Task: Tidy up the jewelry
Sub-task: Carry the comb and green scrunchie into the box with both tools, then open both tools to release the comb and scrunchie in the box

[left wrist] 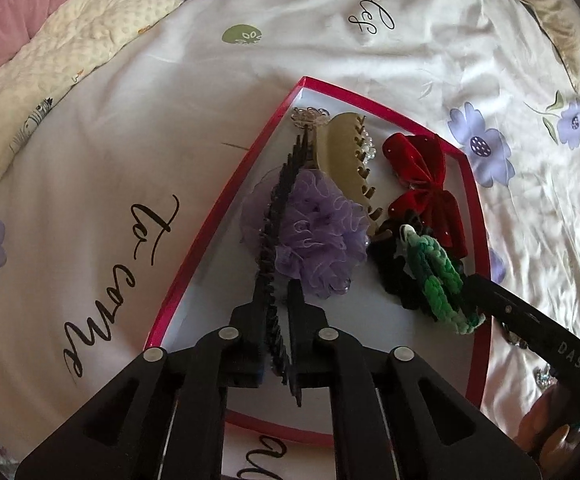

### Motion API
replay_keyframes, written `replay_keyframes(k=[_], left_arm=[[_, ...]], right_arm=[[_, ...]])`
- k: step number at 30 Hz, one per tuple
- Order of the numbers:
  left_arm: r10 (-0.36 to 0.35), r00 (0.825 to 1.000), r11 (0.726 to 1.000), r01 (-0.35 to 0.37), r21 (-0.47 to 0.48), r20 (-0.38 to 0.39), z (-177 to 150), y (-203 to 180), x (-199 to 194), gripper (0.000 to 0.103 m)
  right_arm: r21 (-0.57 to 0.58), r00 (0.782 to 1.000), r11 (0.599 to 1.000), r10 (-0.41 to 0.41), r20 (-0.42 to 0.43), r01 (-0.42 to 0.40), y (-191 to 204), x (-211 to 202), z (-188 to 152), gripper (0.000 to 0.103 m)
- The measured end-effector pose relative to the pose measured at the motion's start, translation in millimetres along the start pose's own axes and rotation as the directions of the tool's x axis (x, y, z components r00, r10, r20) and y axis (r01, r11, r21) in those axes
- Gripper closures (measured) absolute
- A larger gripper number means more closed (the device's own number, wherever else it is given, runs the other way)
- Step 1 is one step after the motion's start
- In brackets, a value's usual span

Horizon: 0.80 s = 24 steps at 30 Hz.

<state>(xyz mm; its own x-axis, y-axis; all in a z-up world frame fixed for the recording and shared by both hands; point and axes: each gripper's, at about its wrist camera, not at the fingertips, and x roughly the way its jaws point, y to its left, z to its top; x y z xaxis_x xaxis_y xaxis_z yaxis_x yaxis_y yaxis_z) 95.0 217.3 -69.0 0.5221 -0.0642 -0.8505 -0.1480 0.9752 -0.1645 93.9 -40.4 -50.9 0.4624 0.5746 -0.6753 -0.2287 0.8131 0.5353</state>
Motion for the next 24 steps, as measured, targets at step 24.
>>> replay_keyframes(k=[24], left_arm=[[-0.023, 1.0, 1.0, 0.023, -0.022, 0.0, -6, 13, -10, 0.073]], right_arm=[[-0.001, 1.0, 1.0, 0.004, -0.004, -0.004, 5, 1, -1, 0.077]])
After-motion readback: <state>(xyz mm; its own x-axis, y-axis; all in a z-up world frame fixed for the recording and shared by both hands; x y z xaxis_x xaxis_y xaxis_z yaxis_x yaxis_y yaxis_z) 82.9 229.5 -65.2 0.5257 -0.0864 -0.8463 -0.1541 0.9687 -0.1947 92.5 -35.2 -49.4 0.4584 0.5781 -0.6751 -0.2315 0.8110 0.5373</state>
